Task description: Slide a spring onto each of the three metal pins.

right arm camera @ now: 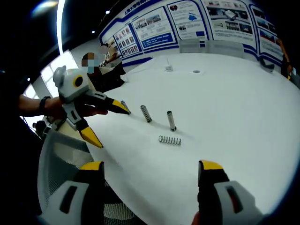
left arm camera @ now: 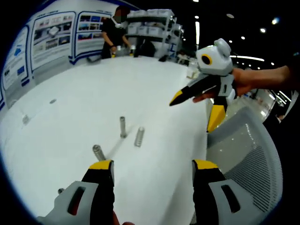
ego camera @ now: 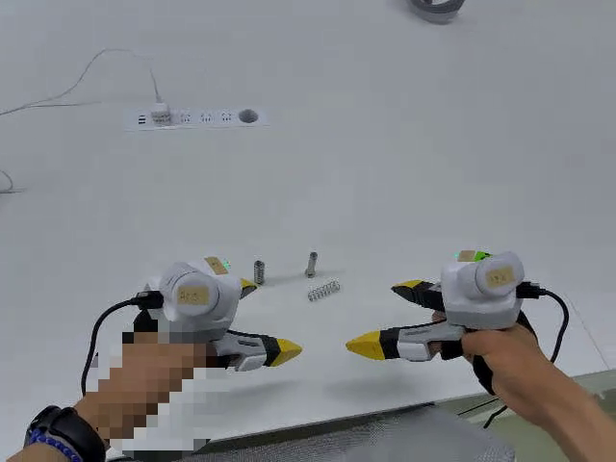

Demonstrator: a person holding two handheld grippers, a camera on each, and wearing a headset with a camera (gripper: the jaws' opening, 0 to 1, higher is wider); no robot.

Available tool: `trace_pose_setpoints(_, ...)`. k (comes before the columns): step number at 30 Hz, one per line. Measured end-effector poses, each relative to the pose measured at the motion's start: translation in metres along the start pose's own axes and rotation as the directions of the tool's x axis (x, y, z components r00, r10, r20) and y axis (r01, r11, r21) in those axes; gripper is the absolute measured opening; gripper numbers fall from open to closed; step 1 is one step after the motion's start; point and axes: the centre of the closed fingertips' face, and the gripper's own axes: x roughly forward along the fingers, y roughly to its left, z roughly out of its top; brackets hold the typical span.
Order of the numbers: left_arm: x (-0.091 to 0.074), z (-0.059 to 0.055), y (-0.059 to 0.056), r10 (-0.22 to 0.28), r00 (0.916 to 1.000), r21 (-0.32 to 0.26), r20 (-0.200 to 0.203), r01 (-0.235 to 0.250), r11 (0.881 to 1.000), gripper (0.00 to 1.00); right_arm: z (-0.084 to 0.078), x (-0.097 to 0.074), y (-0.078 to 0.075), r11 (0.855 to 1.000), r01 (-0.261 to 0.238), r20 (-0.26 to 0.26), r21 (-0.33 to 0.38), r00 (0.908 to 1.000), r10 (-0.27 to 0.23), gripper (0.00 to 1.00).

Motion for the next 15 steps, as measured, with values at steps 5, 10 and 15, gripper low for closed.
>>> trace_pose_setpoints(5, 0.016, 0.004, 0.002, -0.011, 0.9999, 0.007, -0.009, 0.011, 1.000, 0.67, -0.002, -0.002, 0.004, 1.000, -0.001, -0.006, 0.002, 1.0000, 0.001, 0.85)
trace_pose_setpoints(10, 0.028, 0.008, 0.006, -0.016, 0.9998, 0.011, -0.014, 0.016, 1.000, 0.64, -0.005, -0.004, 0.007, 1.000, 0.002, -0.011, 0.004, 0.9999, -0.002, 0.86)
trace_pose_setpoints(15, 0.039, 0.012, 0.009, -0.014, 0.9997, 0.015, -0.019, 0.014, 1.000, 0.60, -0.008, -0.007, 0.009, 1.000, 0.004, -0.010, 0.010, 0.9999, -0.004, 0.86)
